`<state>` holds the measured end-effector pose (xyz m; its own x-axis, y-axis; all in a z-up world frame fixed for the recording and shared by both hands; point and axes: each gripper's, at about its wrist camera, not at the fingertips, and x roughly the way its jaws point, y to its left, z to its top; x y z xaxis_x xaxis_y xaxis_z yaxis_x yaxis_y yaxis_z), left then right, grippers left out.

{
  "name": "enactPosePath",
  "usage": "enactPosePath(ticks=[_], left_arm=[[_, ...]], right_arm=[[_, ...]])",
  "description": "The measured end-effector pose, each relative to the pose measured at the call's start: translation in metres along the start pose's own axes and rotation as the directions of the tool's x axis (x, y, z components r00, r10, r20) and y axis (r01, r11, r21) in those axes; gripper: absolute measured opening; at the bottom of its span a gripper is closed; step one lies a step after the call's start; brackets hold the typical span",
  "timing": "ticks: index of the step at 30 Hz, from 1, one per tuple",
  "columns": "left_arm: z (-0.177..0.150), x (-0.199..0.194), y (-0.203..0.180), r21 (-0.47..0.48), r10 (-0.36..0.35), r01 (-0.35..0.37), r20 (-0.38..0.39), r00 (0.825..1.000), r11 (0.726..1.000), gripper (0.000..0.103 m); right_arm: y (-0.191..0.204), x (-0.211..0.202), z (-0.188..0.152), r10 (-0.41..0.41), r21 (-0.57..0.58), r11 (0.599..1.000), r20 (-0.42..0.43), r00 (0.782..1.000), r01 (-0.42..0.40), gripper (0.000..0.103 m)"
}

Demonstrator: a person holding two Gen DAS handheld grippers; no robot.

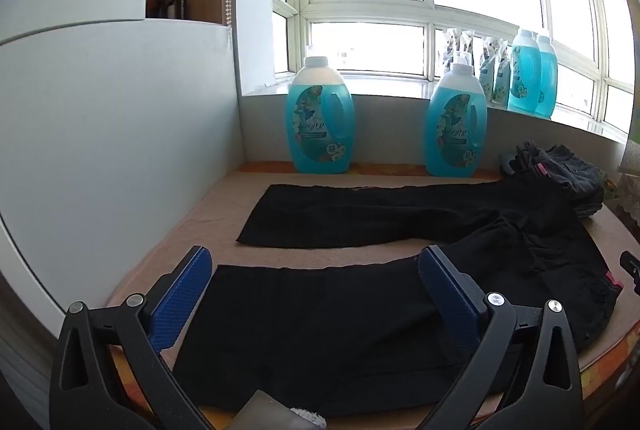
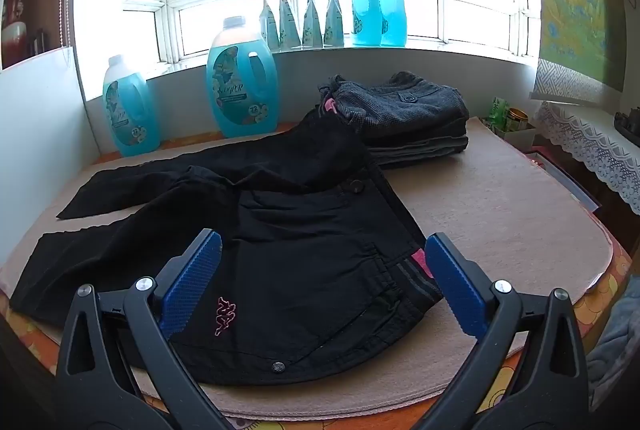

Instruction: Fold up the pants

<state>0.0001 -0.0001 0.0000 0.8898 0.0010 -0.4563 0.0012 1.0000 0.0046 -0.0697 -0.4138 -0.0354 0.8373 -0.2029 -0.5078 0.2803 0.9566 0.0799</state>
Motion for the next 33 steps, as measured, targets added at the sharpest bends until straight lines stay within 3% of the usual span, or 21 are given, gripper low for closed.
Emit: enactPosePath(ticks=[33], left_arm=[[-0.0051,0.0057,0.0046,0.019,-0.011,0.012,-0.020,1.000,1.000,0.103]], right_arm=[[-0.0017,-0.0033,0.0021,-0.049,0.035,0.998,0.016,0.999,0.049,0.103]])
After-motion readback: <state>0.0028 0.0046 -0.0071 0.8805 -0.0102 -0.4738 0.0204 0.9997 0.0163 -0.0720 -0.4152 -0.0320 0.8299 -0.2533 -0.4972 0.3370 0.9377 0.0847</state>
